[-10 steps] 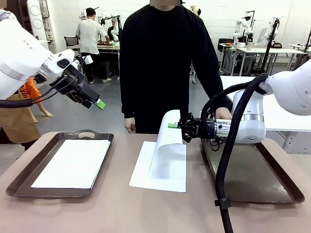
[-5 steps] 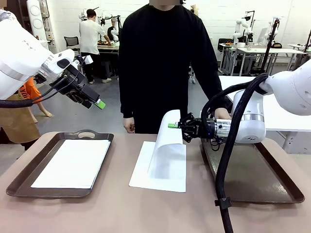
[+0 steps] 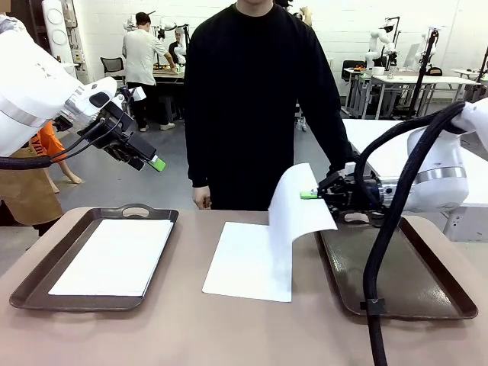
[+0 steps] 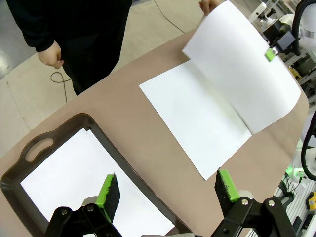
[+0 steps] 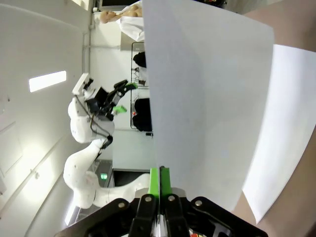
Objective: Sort the A4 documents.
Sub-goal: Place the A4 Paper in the designated Handle tray.
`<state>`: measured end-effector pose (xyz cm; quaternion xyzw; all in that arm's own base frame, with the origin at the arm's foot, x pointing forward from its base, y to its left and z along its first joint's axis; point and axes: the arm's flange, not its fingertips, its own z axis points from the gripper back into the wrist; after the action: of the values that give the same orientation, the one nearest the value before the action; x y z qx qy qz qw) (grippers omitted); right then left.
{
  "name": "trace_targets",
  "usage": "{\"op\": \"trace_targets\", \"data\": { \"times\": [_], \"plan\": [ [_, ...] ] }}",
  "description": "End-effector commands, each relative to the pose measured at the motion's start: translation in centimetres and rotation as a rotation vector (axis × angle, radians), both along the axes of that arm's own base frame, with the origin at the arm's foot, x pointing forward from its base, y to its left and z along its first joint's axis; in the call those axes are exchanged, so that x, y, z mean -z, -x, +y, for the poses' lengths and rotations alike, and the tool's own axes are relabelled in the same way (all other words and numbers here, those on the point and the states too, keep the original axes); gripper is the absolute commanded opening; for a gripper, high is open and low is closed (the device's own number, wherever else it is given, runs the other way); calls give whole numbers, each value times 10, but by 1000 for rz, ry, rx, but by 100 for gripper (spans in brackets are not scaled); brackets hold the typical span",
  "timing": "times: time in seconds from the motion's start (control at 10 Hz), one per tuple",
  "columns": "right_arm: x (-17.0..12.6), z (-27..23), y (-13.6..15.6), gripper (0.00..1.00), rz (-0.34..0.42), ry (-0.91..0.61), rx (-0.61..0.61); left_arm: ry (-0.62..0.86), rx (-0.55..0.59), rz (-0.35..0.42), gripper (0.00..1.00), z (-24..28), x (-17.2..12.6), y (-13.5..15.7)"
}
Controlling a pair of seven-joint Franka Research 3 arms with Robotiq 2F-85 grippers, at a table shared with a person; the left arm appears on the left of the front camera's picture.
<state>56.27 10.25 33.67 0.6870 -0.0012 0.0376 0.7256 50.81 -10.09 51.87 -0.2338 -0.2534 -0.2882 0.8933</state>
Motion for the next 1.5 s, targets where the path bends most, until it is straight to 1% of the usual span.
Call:
{"op": "trace_targets", "data": {
  "times": [0.0,0.2,0.4,0.5,0.6,0.7,0.9,1.1,1.2,1.4],
  "plan": [
    [3,-15,12,1,-1,-59,-76,0,-6,-7,100,1,-1,0],
    [10,-35,22,1,48,-125,-141,0,-6,-7,100,1,-1,0],
    [16,-53,29,1,57,-143,-105,0,-6,-7,100,1,-1,0],
    [19,-62,33,1,52,-124,-98,0,-6,-7,100,1,-1,0],
    [22,-71,38,1,35,-91,-99,0,-6,-7,100,1,-1,0],
    [28,-77,44,1,1,-53,-109,0,-6,-7,100,1,-1,0],
    [31,-80,53,1,-96,91,-157,0,-6,-7,100,1,-1,0],
    [33,-84,54,1,-156,234,-195,0,-6,-7,100,1,-1,0],
    [32,-90,52,1,-176,284,-194,0,-6,-7,100,1,-1,0],
    [26,-114,44,1,-231,402,-107,0,-6,-7,100,1,-1,0]
  ]
}}
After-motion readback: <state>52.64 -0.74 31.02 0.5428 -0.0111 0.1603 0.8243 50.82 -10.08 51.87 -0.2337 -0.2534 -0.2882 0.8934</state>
